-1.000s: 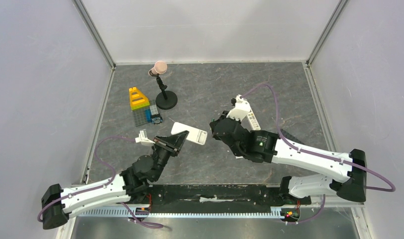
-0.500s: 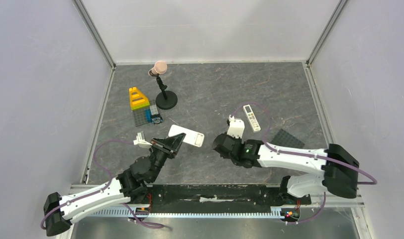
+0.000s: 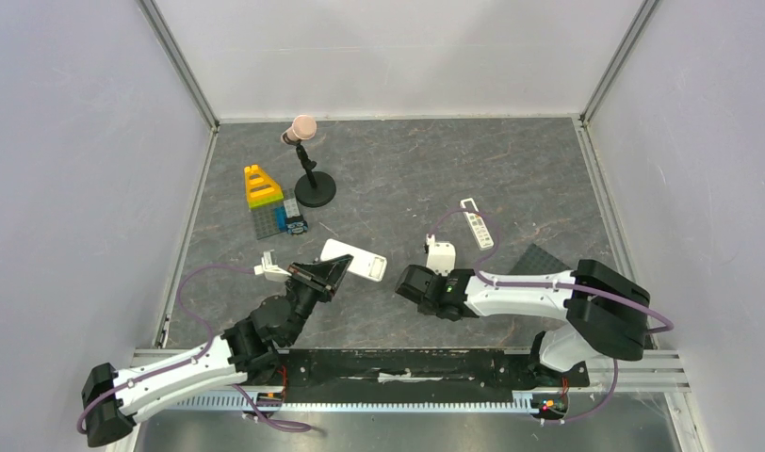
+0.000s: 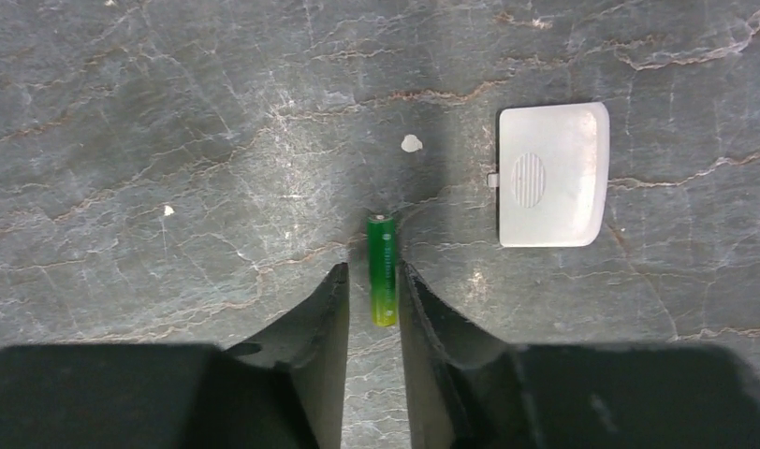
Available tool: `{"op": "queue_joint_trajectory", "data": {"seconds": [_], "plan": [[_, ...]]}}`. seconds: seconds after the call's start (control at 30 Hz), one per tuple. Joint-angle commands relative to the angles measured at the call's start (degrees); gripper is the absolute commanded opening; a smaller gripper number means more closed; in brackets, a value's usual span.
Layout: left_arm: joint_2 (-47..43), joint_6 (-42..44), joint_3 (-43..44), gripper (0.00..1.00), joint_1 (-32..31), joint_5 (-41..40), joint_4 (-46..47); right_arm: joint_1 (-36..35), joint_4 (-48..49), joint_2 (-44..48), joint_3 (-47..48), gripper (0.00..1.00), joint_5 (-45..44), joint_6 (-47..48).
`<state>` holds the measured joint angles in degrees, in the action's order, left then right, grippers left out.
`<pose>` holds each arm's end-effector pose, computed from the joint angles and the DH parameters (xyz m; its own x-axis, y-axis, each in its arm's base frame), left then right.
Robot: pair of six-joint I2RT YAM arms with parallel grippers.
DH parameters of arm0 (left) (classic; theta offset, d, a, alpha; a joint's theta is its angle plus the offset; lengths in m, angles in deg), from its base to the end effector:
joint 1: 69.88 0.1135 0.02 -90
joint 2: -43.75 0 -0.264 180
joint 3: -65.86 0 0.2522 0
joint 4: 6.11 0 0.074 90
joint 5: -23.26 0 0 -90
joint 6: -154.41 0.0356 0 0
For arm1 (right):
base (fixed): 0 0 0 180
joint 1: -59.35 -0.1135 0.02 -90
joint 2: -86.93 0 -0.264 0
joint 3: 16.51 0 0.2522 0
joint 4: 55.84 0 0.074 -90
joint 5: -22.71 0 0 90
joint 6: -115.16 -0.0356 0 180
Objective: Load the batteries into the remote control
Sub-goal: Place the battery at the center of the board.
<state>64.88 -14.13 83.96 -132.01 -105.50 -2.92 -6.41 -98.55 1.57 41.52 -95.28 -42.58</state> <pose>0.0792 -0.1022 0.1956 -0.3885 -0.9001 -0.1970 0.0801 0.1800 -0.9804 0.1214 0.2290 0.1617 -0.8305 0.1461 -0.5376 0.0770 0.9859 0.1488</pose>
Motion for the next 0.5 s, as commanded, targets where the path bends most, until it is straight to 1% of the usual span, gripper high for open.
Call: {"op": "queue_joint_trajectory", "data": {"seconds": [0.0, 0.03, 0.17, 0.27, 0.33, 0.47], "plan": [[-0.2, -4.2, -0.6, 0.02, 0.6, -0.6, 1.1, 0.2, 0.8, 0.3, 0.3, 0.34, -0.4, -1.2], [-0.2, -4.2, -0.7, 0.02, 0.8, -0.5, 1.1, 0.1, 0.6, 0.8, 0.7, 0.41, -0.5, -0.9], [-0.5, -4.4, -0.7, 0.02, 1.1, 0.5, 1.1, 0.2, 0.5, 5.5, 2.0, 0.58, -1.4, 0.6], [-0.8, -4.7, -0.6, 0.02, 1.2, 1.5, 1.1, 0.2, 2.8, 12.0, 1.7, 0.64, -0.7, 2.9], [-1.1, -5.1, -0.6, 0.02, 1.4, 2.5, 1.1, 0.2, 6.0, 17.1, 0.7, 0.67, 0.5, 5.0], [-1.7, -5.5, 0.2, 0.02, 1.6, 5.0, 1.3, 0.2, 16.9, 27.0, -3.6, 0.72, 3.0, 7.2]]}}
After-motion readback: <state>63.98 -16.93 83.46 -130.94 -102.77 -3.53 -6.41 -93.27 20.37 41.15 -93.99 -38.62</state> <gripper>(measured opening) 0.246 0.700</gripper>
